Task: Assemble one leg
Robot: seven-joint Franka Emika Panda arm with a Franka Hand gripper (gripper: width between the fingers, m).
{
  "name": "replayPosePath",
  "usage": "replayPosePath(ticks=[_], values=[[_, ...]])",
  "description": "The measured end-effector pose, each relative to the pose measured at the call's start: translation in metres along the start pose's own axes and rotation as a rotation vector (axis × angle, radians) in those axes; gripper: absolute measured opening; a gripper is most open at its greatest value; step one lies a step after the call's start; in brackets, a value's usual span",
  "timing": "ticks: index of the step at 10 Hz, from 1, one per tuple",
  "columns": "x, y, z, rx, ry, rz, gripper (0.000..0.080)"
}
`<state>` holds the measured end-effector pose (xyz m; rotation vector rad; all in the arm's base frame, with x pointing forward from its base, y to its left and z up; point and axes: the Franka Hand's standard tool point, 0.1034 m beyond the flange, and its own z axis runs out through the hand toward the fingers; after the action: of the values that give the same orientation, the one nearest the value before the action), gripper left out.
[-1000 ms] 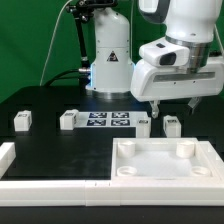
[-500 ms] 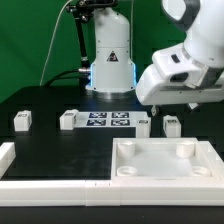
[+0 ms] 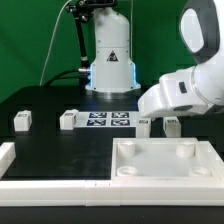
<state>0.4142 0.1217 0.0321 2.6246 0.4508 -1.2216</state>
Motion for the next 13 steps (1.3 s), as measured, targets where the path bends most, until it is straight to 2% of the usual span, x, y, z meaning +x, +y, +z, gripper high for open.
replayPosePath(ticks=[4, 5, 7, 8, 13], values=[[0.002, -0.008, 0.01, -0.01, -0.035, -0.014, 0.0649], [-0.003, -0.008, 0.016, -0.017, -0.107, -0.018, 0.0649], [-0.003, -0.01, 0.021, -0.024, -0.246, -0.024, 0.0649], [0.002, -0.011, 0.023, -0.024, -0.274, -0.026, 0.0649], [0.005, -0.012, 0.023, -0.022, -0.251, -0.037, 0.0649]])
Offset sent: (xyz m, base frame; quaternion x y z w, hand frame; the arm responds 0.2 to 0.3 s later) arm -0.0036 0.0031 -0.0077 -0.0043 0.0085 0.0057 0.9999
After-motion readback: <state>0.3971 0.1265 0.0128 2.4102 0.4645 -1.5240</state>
